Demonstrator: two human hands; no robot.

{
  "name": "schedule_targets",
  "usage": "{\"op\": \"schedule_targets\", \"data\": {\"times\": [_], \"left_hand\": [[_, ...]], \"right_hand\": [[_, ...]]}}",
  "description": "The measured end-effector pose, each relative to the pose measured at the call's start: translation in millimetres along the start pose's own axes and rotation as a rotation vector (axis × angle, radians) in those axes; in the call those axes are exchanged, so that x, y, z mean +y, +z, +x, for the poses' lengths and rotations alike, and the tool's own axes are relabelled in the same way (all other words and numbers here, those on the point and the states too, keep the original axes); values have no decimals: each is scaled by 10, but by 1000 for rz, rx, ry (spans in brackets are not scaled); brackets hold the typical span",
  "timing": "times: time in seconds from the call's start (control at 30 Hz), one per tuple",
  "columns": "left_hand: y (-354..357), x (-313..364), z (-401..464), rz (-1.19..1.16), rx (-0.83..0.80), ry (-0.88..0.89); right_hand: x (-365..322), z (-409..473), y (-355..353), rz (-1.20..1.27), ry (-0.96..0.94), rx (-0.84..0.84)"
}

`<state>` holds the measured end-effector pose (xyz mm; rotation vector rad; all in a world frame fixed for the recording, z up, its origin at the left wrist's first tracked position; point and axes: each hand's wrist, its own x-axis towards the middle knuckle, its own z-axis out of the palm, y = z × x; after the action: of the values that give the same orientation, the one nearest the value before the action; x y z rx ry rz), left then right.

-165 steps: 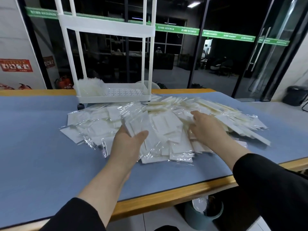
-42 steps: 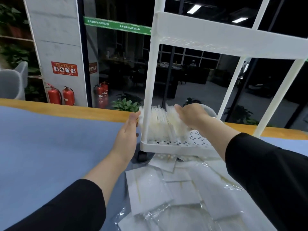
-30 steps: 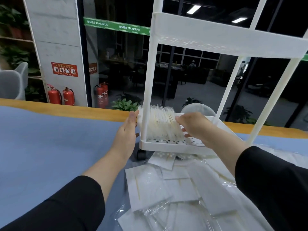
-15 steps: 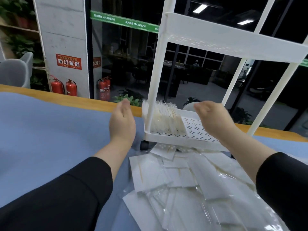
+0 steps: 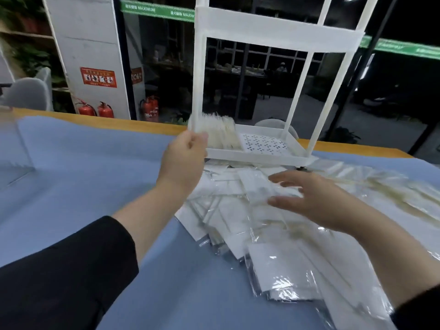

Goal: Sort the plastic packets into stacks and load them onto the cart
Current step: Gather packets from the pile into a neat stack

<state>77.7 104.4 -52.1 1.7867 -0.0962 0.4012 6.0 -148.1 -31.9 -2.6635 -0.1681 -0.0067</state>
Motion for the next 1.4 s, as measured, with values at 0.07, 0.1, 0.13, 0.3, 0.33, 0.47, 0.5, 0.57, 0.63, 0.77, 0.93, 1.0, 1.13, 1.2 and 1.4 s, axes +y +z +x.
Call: {"op": "schedule_targets", "data": {"times": [0.07, 0.1, 0.13, 0.3, 0.33, 0.47, 0.5, 0.57, 0.63, 0.77, 0.93, 1.0, 1.13, 1.2, 1.4], "left_hand": [[85, 43, -299, 215, -297, -34], [109, 53, -452, 334, -390, -26], [126, 42, -565, 452, -442, 12], [99, 34, -711, 817, -590, 213], [76, 39, -693, 807, -576, 224], [10, 44, -680, 678, -427, 280], [5, 33, -673, 637, -394, 270], [-13, 16, -653, 575, -339, 263], [-42, 9, -625, 552, -297, 317], [-17, 15, -644, 519, -346, 326], [-23, 16, -673, 403, -300, 352], [-85, 45, -642, 400, -282, 319], [-130, 51, -609, 388, -244, 316], [-113, 42, -620, 388, -249, 328], [-97, 53, -656, 366, -253, 331]], "right_hand": [[-7, -20, 61, -15, -28, -86], [-19, -16, 91, -15, -42, -103], [-20, -2, 134, -16, -50, -93], [69, 114, 396, -116, -114, 27], [82, 129, 426, -125, -113, 37], [91, 159, 478, -150, -86, 145], [87, 172, 475, -136, -91, 187], [98, 177, 430, -20, -99, 277], [74, 113, 314, 151, -132, 362], [-121, -112, 197, 386, -291, 262], [-146, -227, 50, 250, -260, 161], [-83, -301, -127, -3, -200, -21], [-87, -485, -176, -350, -88, -462], [-99, -493, -66, -391, -138, -516], [-149, -424, 108, -581, -204, -394]]}}
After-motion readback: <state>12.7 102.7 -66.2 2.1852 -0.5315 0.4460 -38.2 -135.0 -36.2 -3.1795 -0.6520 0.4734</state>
